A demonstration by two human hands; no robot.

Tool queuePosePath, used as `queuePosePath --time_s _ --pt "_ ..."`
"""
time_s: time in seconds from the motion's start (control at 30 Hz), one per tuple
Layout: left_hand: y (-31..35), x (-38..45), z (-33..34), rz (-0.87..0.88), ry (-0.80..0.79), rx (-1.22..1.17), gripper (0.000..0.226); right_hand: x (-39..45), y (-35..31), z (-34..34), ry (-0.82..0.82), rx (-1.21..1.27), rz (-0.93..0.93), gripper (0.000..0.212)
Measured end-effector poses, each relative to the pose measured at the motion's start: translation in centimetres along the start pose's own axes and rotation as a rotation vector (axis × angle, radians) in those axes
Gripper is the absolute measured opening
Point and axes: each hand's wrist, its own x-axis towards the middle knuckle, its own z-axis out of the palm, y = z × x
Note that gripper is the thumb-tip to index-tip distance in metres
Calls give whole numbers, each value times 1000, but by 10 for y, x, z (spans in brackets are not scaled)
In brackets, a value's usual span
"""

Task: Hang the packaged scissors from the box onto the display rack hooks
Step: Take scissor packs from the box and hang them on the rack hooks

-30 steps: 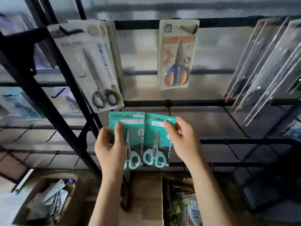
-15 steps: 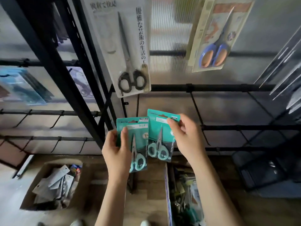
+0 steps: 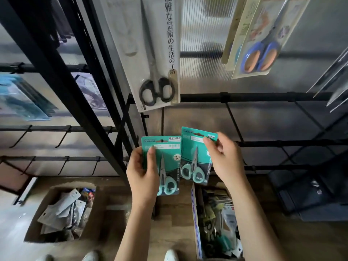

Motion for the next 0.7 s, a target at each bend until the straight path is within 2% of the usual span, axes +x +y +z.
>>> queuePosePath --time_s 0.5,0.7 --pt "-17 4 -11 9 -32 33 12 11 17 22 -29 -24 13 19" --pt "-22 20 -3 40 -46 154 11 14 15 21 -14 -33 -13 18"
